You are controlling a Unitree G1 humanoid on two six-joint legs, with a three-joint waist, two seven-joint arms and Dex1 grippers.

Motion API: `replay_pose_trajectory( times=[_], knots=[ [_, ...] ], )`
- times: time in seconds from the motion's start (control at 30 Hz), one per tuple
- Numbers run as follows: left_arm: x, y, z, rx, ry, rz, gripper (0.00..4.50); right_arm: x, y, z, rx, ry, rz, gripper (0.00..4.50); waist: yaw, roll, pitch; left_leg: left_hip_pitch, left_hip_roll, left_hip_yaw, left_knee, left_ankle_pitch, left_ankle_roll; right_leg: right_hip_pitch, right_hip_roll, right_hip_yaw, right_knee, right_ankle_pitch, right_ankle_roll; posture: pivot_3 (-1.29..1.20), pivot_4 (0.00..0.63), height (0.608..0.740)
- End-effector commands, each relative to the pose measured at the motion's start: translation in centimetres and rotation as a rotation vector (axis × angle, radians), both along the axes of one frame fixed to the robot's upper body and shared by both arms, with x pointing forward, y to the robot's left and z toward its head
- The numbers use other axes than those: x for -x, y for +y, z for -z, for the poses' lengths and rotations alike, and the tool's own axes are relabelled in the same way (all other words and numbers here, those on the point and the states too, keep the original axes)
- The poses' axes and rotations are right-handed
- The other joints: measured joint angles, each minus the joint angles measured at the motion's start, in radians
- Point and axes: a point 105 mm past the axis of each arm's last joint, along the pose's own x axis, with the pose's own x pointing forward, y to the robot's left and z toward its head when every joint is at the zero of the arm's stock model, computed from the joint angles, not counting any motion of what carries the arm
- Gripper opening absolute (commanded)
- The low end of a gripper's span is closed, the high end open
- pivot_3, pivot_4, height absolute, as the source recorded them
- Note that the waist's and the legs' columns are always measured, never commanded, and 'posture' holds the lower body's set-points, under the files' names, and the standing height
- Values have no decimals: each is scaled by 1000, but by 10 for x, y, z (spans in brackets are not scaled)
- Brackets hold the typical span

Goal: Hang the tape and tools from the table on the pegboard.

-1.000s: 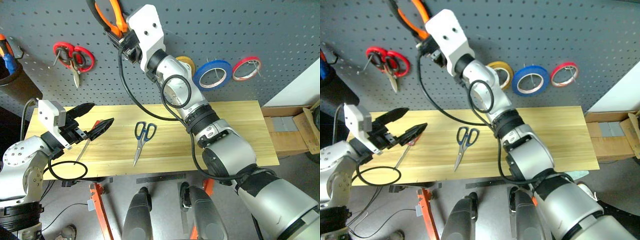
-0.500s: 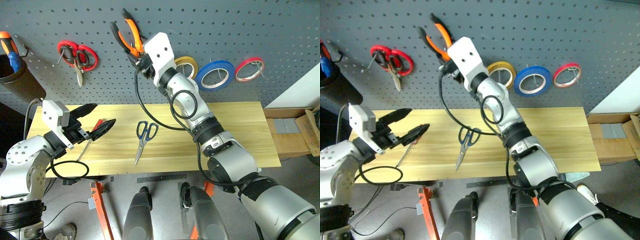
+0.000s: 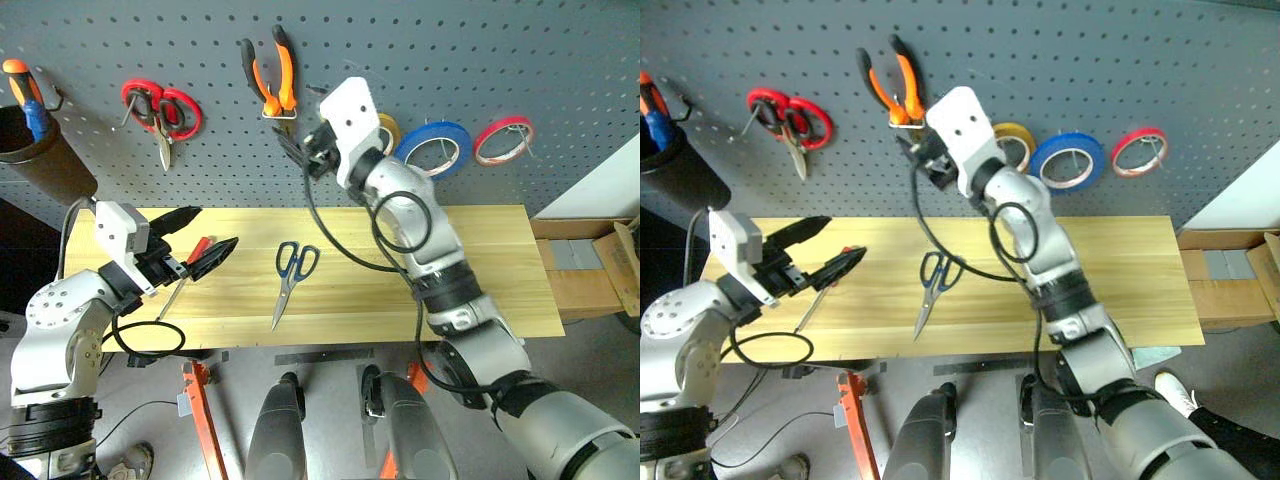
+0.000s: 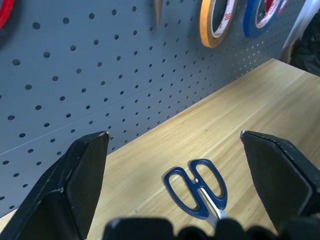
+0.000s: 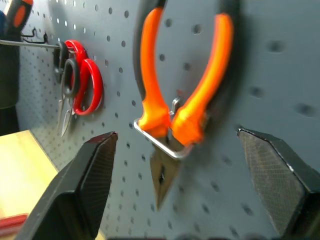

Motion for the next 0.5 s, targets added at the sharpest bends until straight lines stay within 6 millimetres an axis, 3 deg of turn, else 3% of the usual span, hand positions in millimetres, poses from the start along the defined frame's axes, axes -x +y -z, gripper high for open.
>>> replay_pose_trajectory(
  times=[0.03, 0.17, 0.27, 0.5],
  knots=[
    [2, 5, -5, 13, -27, -48, 4500, 30, -11, -20, -36, 22, -90, 4164, -2, 0, 0, 0, 0, 0, 0, 0, 0, 0, 0, 0, 0, 0, 0, -36, 359, 740],
    [1, 10, 17, 7, 96, -143, 4500, 58, -35, -19, -65, 189, -281, 4164, -5, 0, 0, 0, 0, -1, 0, 0, 0, 0, 0, 0, 0, 0, 0, -54, 360, 740],
    [6, 9, 51, -95, 230, -229, 4500, 75, -58, -8, -50, 338, -383, 4164, -6, 0, 0, 0, 0, 0, 0, 0, 0, 0, 0, 0, 0, 0, 0, -72, 368, 740],
    [19, -31, 95, -95, 398, -280, 4500, 134, -88, 25, 155, 558, -577, 4164, -7, 3, 2, 0, -1, 0, 0, 0, 0, 0, -1, 3, -1, 0, 0, -122, 394, 740]
  ],
)
